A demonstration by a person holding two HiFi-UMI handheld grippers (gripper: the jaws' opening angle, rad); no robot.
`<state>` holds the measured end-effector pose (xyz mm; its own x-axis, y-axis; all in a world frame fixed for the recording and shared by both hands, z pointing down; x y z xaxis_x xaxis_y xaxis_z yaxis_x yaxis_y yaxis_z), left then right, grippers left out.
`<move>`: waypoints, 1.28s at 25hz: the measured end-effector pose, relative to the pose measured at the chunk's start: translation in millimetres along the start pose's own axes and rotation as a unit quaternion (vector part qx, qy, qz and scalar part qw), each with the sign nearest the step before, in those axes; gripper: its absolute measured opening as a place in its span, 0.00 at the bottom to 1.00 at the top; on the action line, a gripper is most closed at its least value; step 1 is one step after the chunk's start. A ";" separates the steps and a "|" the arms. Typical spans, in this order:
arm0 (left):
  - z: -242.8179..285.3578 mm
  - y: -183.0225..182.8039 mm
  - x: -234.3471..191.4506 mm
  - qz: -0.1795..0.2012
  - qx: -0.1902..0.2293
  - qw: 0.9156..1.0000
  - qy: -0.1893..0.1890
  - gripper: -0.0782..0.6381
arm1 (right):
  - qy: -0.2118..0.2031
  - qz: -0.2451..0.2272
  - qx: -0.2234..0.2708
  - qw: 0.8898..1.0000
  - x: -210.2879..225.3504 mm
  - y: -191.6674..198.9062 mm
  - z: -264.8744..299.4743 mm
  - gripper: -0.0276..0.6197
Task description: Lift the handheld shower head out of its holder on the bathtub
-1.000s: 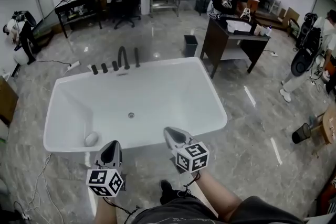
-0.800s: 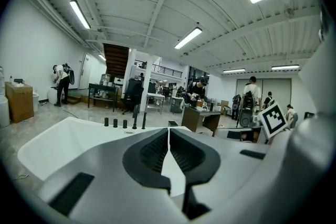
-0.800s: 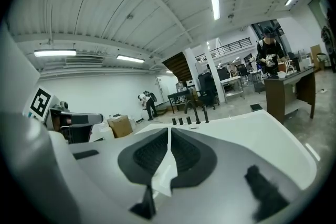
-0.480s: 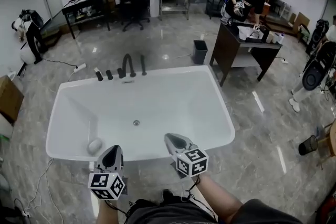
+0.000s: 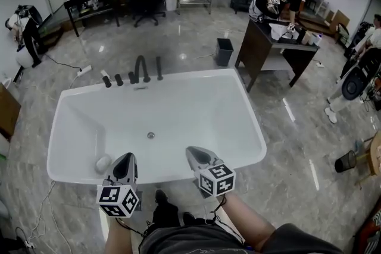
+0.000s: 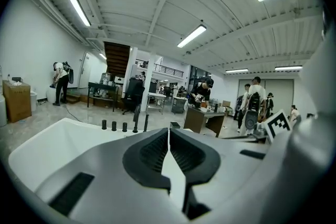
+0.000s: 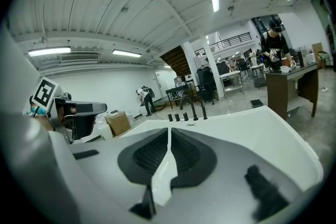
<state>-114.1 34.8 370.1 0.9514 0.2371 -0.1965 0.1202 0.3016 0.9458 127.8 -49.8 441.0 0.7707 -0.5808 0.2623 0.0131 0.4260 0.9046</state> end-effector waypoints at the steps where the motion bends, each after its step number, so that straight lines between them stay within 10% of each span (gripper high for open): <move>1: 7.2 -0.6 -4.6 0.002 0.000 1.000 0.004 0.14 | 0.005 -0.001 0.001 1.000 2.9 -2.3 5.7 0.09; 32: 233.7 -54.4 -265.5 -0.023 -0.029 0.997 0.071 0.14 | 0.146 -0.024 0.002 0.989 34.3 -93.9 315.2 0.09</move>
<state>-307.0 -260.4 431.3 0.8953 0.3487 -0.2772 0.1419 0.3667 0.9195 -47.8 -328.3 471.0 0.9204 -0.3745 0.1120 0.0514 0.4001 0.9150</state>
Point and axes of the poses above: the fingertips, and each gripper's own axes: z forward along the fingers, x to its right, y out of its underside, the point moved 8 cm from there along -z, backward along the fingers, and after that the axes turned 6 degrees about y, right-handed, at the moved point
